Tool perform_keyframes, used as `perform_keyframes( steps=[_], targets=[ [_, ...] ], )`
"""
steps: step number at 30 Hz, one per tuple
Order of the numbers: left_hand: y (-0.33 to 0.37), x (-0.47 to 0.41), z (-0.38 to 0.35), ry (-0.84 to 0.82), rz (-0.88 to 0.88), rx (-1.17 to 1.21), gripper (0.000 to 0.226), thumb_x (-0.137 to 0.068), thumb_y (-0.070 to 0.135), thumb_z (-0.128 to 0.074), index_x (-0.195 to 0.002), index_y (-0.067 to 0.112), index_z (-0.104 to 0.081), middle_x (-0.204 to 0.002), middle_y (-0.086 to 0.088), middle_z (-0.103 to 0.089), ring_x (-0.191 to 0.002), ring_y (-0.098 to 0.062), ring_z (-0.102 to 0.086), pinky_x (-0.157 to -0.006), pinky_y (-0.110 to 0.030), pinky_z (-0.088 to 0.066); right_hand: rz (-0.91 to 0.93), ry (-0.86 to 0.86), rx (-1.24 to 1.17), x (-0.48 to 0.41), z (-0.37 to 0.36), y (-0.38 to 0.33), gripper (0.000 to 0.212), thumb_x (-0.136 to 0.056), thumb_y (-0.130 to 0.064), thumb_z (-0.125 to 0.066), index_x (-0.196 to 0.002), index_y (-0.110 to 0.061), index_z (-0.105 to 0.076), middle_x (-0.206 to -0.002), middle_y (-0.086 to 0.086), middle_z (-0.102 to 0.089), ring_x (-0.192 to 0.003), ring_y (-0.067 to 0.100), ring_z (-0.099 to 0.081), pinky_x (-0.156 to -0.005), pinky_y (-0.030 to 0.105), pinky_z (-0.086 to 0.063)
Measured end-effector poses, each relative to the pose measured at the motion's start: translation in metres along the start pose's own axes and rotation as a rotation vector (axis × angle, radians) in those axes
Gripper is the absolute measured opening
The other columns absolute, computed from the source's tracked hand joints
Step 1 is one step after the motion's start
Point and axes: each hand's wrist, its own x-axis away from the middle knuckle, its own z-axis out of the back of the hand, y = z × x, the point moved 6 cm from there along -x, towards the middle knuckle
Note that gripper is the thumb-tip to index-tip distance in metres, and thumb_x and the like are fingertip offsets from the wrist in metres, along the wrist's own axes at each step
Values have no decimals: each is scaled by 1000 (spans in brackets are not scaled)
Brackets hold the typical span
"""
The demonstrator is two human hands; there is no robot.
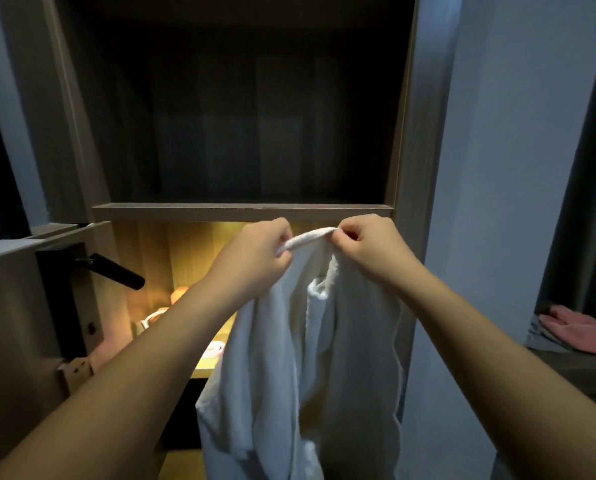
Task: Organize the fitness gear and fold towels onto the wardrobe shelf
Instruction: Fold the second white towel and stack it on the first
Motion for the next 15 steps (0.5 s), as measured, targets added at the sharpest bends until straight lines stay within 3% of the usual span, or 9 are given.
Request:
perform_keyframes(
  steps=[4,8,10,12,15],
  targets=[
    [-40,15,-11,-55,234,-247,16,-87,25,-65,-86,23,-50,-82,4,-49,-76,-19,-56,-71,-38,-57,-89,114,103,-4,10,24,37,-97,-28,-53,-60,-27,-53,-60,-7,-54,-57,4,-49,-48,17,-28],
    [-68,24,-16,-172,397,-320,17,-86,25,-65,-82,21,-49,-77,-1,-54,-70,-18,-56,-63,-30,-52,-230,171,245,-6,17,51,38,-97,-29,-49,-59,-24,-50,-60,-5,-52,-58,8,-47,-48,21,-25],
    [-74,22,-13,-104,430,-208,15,-86,25,-68,-81,17,-56,-75,-3,-56,-69,-19,-56,-62,-31,-54,-277,179,281,-6,19,58,36,-98,-30,-48,-62,-24,-51,-62,-5,-52,-58,10,-45,-48,22,-25],
    [-76,17,-5,66,461,15,18,-86,27,-71,-77,18,-59,-75,-2,-58,-70,-18,-57,-54,-28,-49,-292,197,321,-7,22,60,32,-98,-31,-47,-67,-23,-53,-64,-4,-50,-58,10,-42,-50,23,-25],
    [-76,2,-2,237,587,461,10,-93,24,-63,-87,16,-65,-86,-4,-62,-85,-22,-61,-68,-35,-57,-281,187,375,-13,31,54,29,-99,-33,-46,-74,-23,-56,-68,-2,-50,-62,18,-45,-56,27,-30]
  ],
)
